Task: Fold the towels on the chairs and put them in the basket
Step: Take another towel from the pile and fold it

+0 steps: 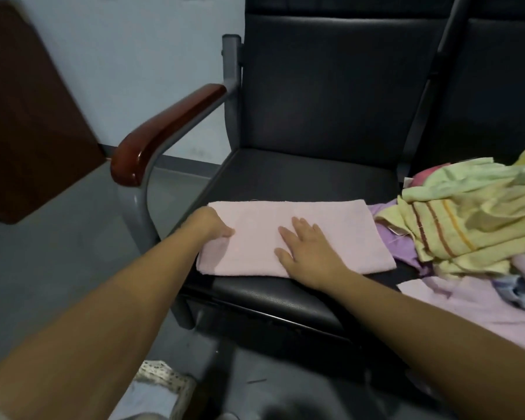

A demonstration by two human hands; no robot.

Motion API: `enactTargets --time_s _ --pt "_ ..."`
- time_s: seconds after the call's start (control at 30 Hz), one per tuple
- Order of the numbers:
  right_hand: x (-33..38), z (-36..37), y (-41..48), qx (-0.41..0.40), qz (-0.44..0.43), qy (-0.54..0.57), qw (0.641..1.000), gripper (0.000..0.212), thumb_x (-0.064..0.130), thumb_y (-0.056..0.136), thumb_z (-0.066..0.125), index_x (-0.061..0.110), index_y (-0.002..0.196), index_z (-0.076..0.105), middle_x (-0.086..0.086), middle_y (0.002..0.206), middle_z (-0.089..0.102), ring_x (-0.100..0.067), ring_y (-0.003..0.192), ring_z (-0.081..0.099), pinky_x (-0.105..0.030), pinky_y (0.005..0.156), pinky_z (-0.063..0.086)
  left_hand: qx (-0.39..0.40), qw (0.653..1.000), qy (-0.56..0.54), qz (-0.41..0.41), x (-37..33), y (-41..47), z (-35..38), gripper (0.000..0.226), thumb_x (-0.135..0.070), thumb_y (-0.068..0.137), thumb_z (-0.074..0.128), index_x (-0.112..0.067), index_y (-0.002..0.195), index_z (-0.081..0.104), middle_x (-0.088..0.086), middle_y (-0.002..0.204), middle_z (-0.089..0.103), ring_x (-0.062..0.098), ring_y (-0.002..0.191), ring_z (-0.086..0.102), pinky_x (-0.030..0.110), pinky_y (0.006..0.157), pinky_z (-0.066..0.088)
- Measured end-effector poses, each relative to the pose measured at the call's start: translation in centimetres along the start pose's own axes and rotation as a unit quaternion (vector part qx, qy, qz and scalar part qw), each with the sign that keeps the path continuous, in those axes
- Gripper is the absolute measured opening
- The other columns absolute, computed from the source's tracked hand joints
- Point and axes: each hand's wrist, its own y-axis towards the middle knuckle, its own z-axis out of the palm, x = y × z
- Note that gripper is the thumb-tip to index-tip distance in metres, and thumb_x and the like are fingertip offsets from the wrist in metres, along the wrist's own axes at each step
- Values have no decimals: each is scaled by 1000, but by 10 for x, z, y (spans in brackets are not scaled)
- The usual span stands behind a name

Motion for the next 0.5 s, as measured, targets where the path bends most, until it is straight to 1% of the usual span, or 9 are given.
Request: enactTargets --time_s 0.07,0.17,0.27,0.33,0.4,0.43,0.47,0.5 --pt "5 4 -5 -1 5 -18 1000 61 48 105 22 21 159 13 -13 167 -2 -25 154 -5 -40 124 -7 10 1000 12 3 -4 -9 -2 62 -34 91 72 1 138 51 16 143 54 31 129 53 33 102 42" --pt "12 2 -7 16 13 -28 999 61 46 106 16 21 160 7 -12 167 -7 -24 154 -9 -40 124 -8 0 1000 -11 22 1 -15 -2 51 -24 97 63 3 139 49 19 143 52 33 129 51 34 101 41" --pt "27 1 -10 23 16 -20 999 60 45 106 17 20 160 7 -14 166 -7 -26 154 -9 -41 124 -8 -47 997 -54 42 9 -21 -10 45 -18 99 54 -1 140 47 19 140 53 35 124 53 36 91 42" --pt "41 1 -12 28 14 7 999 61 45 105 22 19 160 11 -15 166 -5 -26 154 -7 -41 124 -8 -84 992 -62 69 9 -29 -20 40 -19 100 51 -6 138 50 17 135 57 34 120 55 34 86 40" --pt "52 -1 -13 35 9 84 996 63 46 104 32 17 159 20 -13 167 3 -25 154 -1 -38 124 -4 -113 987 -56 96 2 -41 -32 37 -25 102 48 -9 135 53 15 129 60 33 116 57 34 85 40" --pt "55 -6 -14 34 16 158 987 61 44 104 38 15 157 27 -11 166 13 -23 154 8 -35 123 3 -121 985 -54 107 -3 -49 -37 34 -28 104 44 -10 130 56 15 126 61 33 113 57 35 85 40" --pt "55 -12 -15 23 33 250 967 57 42 103 44 13 152 37 -9 162 27 -23 151 21 -31 121 13 -126 983 -52 122 -9 -56 -43 33 -32 105 42 -11 125 58 15 122 63 32 109 58 35 85 42" --pt "53 -19 -16 3 58 347 936 50 39 102 49 12 144 49 -8 153 44 -23 143 37 -30 117 25 -126 981 -45 140 -15 -64 -47 30 -33 104 43 -12 120 59 15 118 64 30 104 58 35 83 42"
